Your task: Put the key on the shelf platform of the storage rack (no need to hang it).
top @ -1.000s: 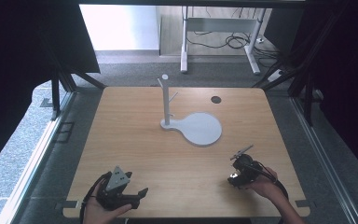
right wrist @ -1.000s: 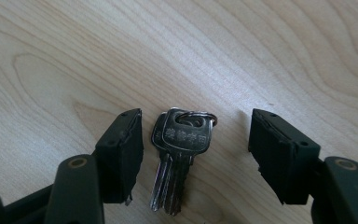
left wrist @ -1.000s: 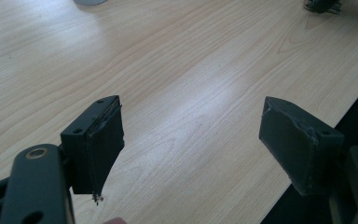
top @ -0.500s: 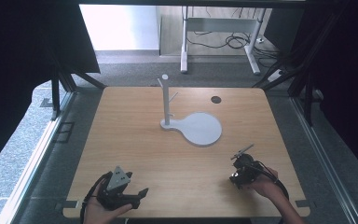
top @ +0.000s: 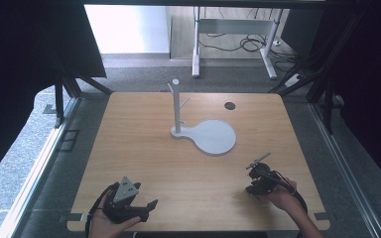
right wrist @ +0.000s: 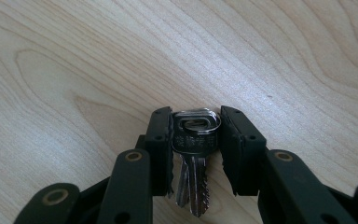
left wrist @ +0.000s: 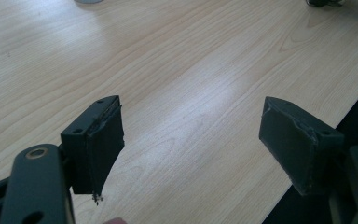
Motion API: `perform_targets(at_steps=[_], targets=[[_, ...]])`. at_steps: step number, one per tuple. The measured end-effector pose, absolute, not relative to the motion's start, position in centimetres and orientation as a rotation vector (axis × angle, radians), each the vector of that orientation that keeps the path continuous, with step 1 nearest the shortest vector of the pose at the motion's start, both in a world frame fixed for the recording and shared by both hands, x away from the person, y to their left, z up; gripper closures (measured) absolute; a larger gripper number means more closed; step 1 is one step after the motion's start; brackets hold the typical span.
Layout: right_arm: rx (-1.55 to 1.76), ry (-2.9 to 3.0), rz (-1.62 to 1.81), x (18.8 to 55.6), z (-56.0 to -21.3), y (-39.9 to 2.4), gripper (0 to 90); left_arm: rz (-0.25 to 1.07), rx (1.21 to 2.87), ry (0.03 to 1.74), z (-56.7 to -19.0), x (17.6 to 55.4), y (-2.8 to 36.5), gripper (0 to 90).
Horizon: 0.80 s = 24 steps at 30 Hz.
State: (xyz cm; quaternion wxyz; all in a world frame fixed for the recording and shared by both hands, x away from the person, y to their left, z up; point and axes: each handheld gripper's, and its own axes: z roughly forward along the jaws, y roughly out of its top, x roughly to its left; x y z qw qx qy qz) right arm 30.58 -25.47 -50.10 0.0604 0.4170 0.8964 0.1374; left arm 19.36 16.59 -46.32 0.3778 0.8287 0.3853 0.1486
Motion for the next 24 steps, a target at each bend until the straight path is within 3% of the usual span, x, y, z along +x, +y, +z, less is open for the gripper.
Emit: perform_targets(at_steps=[24], targets=[[1.192, 2.773, 0.409, 30.7, -47.7, -25.3, 67.8, 0.385, 2.106, 0.99, -46.1, 19.3, 16.8, 22.3]])
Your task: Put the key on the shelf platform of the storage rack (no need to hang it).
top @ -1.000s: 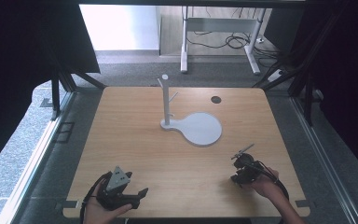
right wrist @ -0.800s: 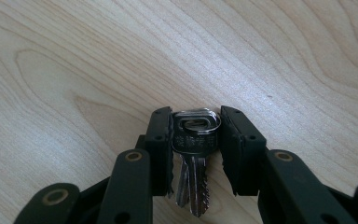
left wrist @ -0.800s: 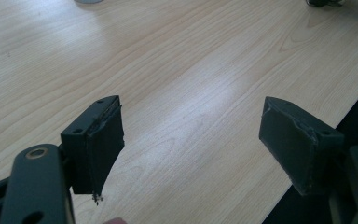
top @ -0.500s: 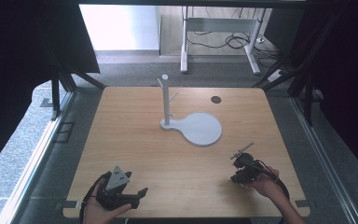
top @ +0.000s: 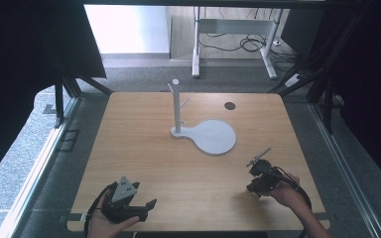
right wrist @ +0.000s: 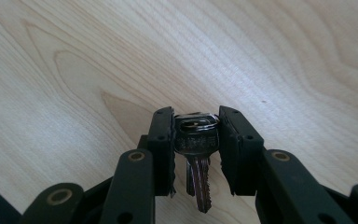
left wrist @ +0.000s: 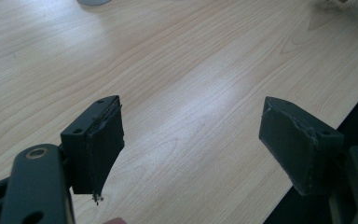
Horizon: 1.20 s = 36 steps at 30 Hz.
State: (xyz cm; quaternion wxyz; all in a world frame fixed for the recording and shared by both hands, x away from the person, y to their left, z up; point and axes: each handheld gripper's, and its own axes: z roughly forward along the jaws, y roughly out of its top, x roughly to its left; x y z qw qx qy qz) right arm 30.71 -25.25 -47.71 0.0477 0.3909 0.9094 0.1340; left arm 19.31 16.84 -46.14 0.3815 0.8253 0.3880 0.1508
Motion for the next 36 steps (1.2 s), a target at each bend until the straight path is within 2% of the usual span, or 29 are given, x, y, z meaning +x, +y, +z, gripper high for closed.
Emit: perform_targets(at_steps=[12, 36], targets=[[1.163, 2.759, 0.426, 30.9, -45.3, -25.5, 67.7, 0.386, 2.103, 0.989, -46.0, 19.3, 16.9, 22.2], [1.137, 2.762, 0.437, 32.8, -43.4, -24.6, 67.8, 0.39, 2.1, 0.99, -45.9, 19.3, 17.0, 22.2]])
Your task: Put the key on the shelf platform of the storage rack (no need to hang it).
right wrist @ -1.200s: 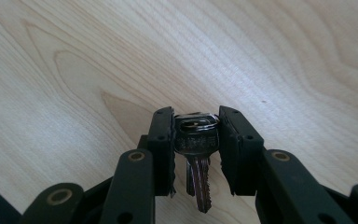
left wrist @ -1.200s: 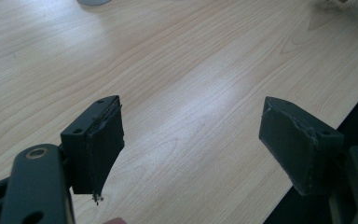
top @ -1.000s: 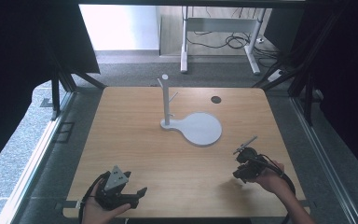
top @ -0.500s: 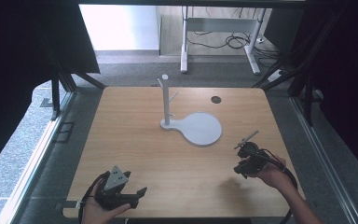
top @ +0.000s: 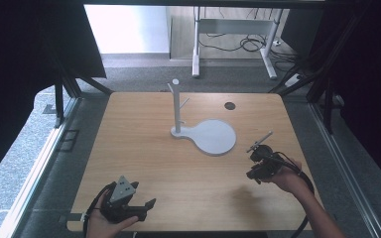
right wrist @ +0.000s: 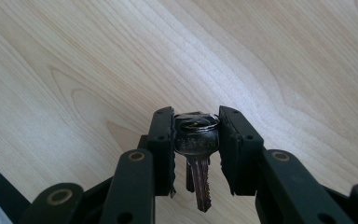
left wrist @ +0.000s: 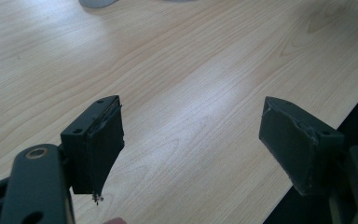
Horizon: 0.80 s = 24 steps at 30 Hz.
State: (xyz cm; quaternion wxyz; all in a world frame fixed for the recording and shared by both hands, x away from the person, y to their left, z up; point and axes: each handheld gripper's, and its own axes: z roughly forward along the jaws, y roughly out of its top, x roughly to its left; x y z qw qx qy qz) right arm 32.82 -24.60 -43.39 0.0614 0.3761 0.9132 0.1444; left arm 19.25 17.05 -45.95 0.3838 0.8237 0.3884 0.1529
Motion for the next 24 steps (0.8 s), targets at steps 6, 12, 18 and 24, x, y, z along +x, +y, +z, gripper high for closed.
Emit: perform_targets(at_steps=[6, 12, 18, 24], targets=[[1.131, 2.765, 0.446, 33.5, -43.0, -24.1, 67.8, 0.389, 2.103, 0.989, -46.0, 19.3, 17.1, 22.2], [1.114, 2.772, 0.459, 34.2, -42.7, -23.5, 67.8, 0.392, 2.099, 0.992, -45.9, 19.2, 17.2, 22.2], [1.115, 2.776, 0.459, 34.7, -42.4, -23.2, 67.8, 0.392, 2.095, 0.993, -45.9, 19.2, 17.2, 22.2], [1.116, 2.781, 0.468, 35.3, -42.1, -22.8, 67.8, 0.394, 2.094, 0.993, -45.8, 19.2, 17.3, 22.2]])
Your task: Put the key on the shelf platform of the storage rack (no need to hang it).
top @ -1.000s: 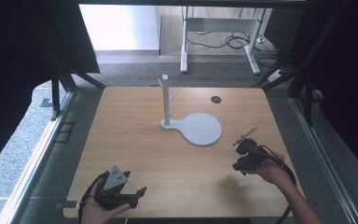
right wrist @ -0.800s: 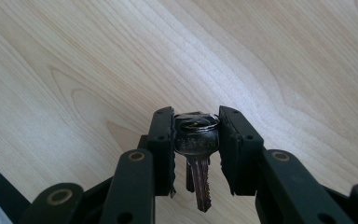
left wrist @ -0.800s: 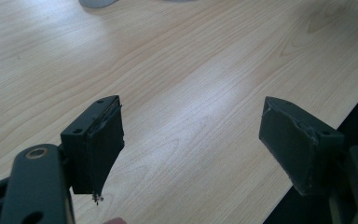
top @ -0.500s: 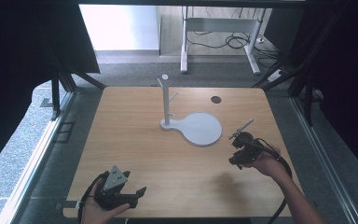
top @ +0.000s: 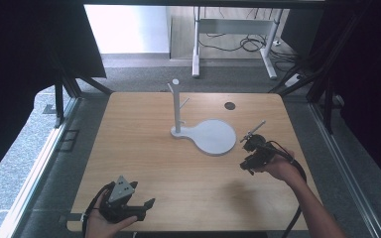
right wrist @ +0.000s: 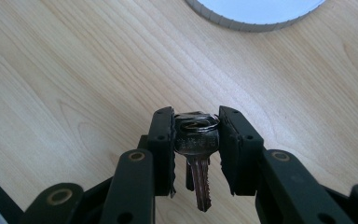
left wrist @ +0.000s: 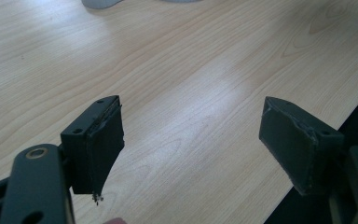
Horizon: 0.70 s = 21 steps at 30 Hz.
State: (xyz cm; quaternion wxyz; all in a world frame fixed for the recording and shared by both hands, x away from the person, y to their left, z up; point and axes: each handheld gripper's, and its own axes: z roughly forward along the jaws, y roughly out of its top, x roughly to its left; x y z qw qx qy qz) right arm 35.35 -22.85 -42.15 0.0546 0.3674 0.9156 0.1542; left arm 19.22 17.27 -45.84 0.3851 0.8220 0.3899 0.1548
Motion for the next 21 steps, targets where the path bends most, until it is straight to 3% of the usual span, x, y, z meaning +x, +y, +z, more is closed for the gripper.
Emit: perform_targets(at_steps=[21], targets=[[1.142, 2.776, 0.478, 38.1, -42.1, -21.9, 67.8, 0.399, 2.092, 0.999, -45.8, 19.2, 17.6, 22.2]])
